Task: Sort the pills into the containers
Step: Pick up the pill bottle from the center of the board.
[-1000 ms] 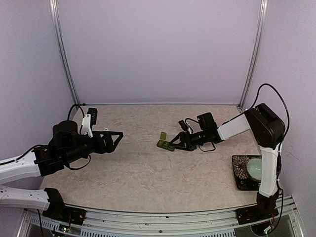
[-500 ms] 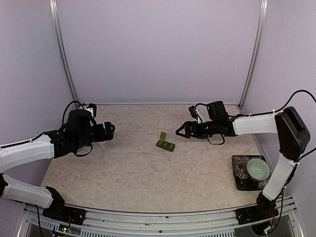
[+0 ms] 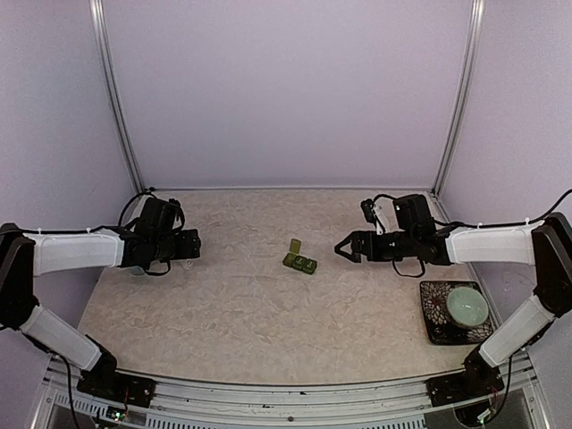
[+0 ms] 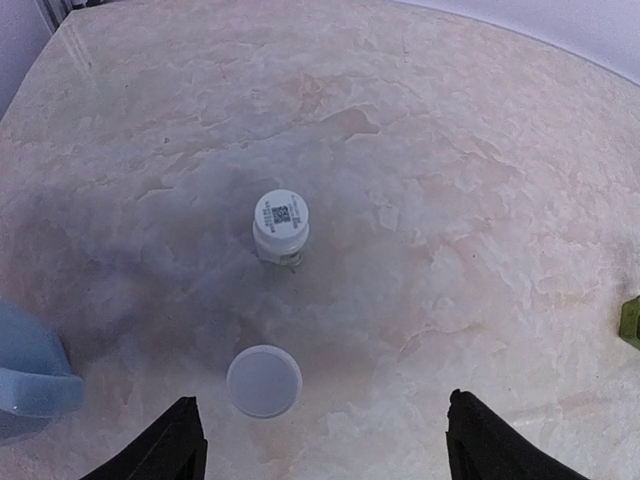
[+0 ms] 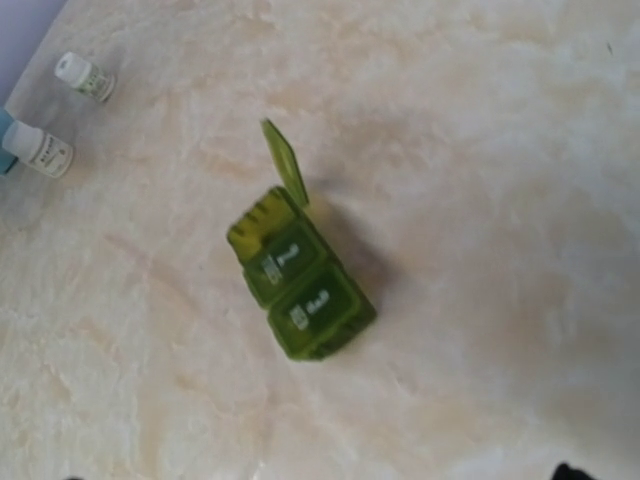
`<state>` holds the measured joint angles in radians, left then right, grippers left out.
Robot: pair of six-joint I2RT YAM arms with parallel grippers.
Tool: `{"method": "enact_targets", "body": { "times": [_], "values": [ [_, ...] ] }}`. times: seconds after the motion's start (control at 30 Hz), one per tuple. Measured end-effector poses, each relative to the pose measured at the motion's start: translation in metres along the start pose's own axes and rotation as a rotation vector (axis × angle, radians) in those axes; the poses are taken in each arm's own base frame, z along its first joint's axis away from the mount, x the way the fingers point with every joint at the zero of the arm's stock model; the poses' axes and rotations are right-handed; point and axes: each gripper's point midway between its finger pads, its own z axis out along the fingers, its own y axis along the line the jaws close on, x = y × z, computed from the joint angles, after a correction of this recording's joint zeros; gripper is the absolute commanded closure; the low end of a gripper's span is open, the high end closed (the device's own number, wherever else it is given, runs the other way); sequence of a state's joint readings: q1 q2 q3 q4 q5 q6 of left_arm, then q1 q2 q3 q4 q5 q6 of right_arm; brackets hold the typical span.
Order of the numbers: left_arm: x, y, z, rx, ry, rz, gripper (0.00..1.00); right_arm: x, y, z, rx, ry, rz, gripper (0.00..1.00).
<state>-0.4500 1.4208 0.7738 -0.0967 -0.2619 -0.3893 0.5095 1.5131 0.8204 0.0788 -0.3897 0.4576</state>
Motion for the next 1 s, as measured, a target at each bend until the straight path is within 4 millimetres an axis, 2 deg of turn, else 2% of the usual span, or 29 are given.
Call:
{"method": "enact_targets", "body": {
  "times": [0.23, 0.4, 0.7, 1.0],
  "values": [
    [0.001, 0.0, 0.019, -0.039, 0.028, 0.043, 0.34, 0.002, -0.001, -0.001, 0.0, -0.004, 0.011, 0.02],
    [0.006, 0.003, 0.032, -0.076, 0.052, 0.062, 0.36, 0.0, 0.002, -0.003, -0.005, -0.013, 0.005, 0.03],
    [0.006, 0.013, 0.033, -0.132, 0.042, 0.068, 0.35, -0.002, 0.006, -0.006, -0.014, -0.024, -0.003, 0.04],
    [0.02, 0.019, 0.044, -0.16, 0.082, 0.078, 0.49, 0.003, 0.012, -0.004, -0.032, -0.012, -0.021, 0.07]
  ]
}}
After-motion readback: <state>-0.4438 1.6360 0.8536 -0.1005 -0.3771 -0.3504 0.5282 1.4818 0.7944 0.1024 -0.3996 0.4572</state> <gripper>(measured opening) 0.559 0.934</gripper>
